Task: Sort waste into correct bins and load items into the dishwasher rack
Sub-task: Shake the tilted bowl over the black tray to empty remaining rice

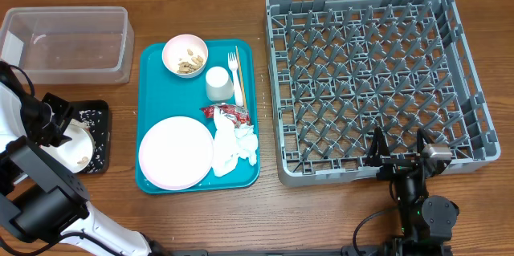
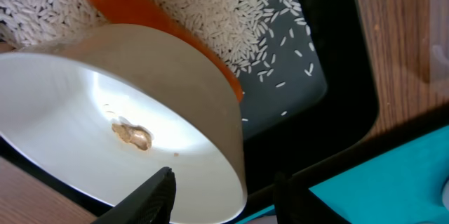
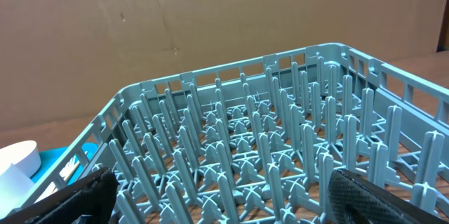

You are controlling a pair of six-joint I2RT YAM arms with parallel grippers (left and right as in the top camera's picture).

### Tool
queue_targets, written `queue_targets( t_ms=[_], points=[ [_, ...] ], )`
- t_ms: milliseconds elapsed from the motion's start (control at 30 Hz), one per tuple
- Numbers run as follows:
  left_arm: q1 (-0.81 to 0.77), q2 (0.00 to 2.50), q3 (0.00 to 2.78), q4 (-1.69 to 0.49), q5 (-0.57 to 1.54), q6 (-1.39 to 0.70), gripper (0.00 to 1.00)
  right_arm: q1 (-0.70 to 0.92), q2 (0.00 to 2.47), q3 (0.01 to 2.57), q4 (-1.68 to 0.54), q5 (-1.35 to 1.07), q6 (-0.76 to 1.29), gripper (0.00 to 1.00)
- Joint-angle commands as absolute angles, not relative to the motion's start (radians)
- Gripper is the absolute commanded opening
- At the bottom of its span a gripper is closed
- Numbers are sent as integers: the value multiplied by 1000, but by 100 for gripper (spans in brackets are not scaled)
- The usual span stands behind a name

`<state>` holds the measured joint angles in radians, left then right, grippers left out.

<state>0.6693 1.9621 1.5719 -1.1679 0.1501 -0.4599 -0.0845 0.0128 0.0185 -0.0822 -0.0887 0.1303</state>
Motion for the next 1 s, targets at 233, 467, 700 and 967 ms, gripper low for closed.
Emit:
queue_targets(
  t_ms=[233,467,700,967],
  points=[
    [667,1958,1508,-1102,184,-440,48,-88,6,8,-77,-82,126,100],
    [667,1958,1508,-1091,184,-411,19,-88,6,8,-77,-83,126,100],
    [667,1954,1562,-1148,225,-410,4,-88,6,8,-77,-82,126,100],
    [669,1951,1789,-1348,398,-327,4,-88,6,8,-77,-82,126,100]
  ],
)
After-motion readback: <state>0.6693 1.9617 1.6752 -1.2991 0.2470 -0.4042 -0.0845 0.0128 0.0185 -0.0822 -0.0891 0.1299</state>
